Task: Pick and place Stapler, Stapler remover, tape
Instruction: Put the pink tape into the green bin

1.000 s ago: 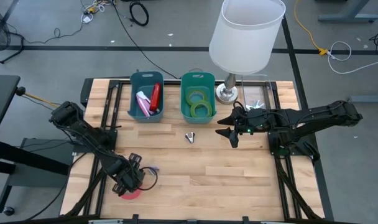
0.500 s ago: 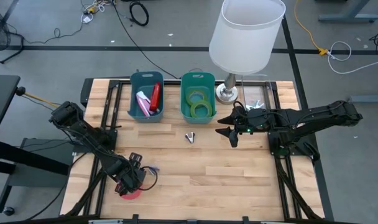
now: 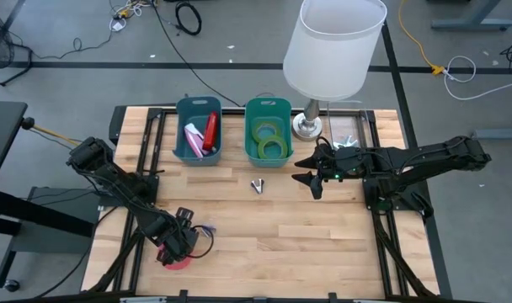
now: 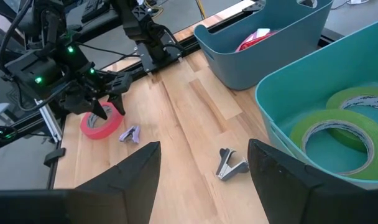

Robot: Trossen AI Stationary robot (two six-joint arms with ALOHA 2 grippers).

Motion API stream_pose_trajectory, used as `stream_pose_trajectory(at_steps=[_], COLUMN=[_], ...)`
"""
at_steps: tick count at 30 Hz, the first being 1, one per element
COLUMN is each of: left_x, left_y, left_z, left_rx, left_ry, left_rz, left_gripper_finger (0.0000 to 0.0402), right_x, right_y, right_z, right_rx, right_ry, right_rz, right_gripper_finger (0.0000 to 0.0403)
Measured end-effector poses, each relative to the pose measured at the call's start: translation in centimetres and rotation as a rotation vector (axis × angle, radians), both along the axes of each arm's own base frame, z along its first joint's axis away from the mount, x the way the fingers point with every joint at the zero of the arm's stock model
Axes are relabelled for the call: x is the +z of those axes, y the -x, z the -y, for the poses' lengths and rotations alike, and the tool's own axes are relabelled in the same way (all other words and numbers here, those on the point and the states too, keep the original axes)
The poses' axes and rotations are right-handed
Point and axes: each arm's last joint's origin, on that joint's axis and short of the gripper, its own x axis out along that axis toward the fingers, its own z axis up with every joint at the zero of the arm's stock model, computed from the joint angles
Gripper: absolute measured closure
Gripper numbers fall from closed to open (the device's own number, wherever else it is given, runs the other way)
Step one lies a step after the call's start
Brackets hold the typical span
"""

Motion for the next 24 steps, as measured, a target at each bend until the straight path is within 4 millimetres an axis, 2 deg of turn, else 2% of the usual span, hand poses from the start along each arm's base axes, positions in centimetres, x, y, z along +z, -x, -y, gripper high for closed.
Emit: stream_pose_trajectory(at_steps=[10,16,24], left_x=[0.0,-1.0,-1.0], left_y=[0.0,-0.1,-0.2], left_z=[0.0,0.2,0.2], left_rx=[0.000,-0.001,0.024], left_ry=[-0.001,-0.010,-0.009], left_rz=[-0.001,-0.053,-0.045], left_gripper_finger=[0.0152,0.0152,0.0161], right_x=[0.0,0.0,0.0], right_y=[0.0,0.0,0.0], right_z=[0.0,0.0,0.0], right_rx=[0.005,0.008,0.008], right_ry=[0.010,0.017,0.016], right_rz=[-0.002,-0.002,-0.002], right_gripper_finger=[0.0163,0.0163,0.0163])
